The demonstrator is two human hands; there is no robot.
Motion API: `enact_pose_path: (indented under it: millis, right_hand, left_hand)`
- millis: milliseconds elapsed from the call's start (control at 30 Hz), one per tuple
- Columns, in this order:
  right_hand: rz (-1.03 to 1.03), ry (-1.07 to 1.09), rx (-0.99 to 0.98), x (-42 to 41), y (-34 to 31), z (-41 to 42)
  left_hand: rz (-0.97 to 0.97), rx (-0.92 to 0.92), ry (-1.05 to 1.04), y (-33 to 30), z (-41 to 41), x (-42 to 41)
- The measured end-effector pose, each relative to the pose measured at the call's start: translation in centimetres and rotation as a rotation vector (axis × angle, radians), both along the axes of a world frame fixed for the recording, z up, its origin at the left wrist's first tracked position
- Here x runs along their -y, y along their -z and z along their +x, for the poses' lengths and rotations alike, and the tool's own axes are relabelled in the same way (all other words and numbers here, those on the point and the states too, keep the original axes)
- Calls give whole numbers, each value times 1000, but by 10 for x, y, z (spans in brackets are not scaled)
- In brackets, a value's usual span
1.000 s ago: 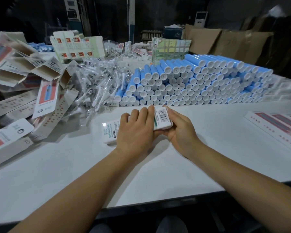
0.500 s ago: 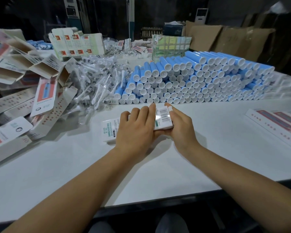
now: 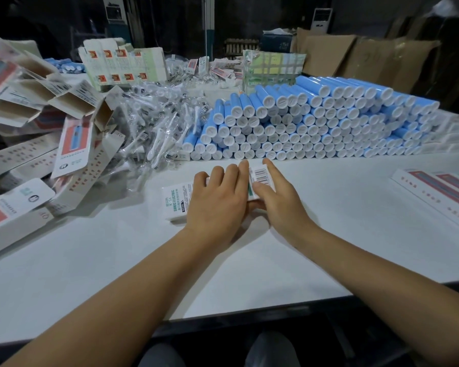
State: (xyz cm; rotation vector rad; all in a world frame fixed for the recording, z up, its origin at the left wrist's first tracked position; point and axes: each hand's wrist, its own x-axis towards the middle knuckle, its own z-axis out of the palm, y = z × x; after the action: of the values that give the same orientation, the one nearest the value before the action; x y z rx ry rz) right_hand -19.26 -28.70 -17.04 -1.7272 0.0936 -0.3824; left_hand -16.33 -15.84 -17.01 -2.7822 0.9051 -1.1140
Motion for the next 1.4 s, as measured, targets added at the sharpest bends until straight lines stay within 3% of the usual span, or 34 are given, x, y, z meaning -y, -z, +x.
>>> enact_pose_path:
  millis: [133, 400, 700, 833, 1033, 1133, 1233, 1300, 1400]
  right_hand:
    - [43, 25, 41, 0, -1, 0]
    - [-398, 172, 214, -9, -2, -9]
    - [-590, 149, 231, -7, -5, -14]
    - [-587, 141, 219, -5, -3, -14]
    - [-397, 75, 232, -6, -6, -12]
    - [-305, 83, 283, -5, -7, -11]
    - [-351, 78, 295, -6, -4, -11]
    - [-402, 46, 281, -8, -1, -10]
    - [-574, -33, 262, -12, 0, -12]
  left_hand:
    - [-47, -55, -57, -4, 7, -1]
    - [-54, -53, -104, -4, 8, -1]
    - [-83, 15, -48, -6, 4, -6]
    - [-41, -5, -45, -3, 6, -7]
    - [-99, -110, -63, -10, 7, -7]
    - [-323, -189, 43, -23, 7, -8]
    - [-802, -341, 383, -36, 7, -9]
    - [-1276, -613, 569, -41, 1, -7]
    - [-1904, -1243, 500, -39, 3, -6]
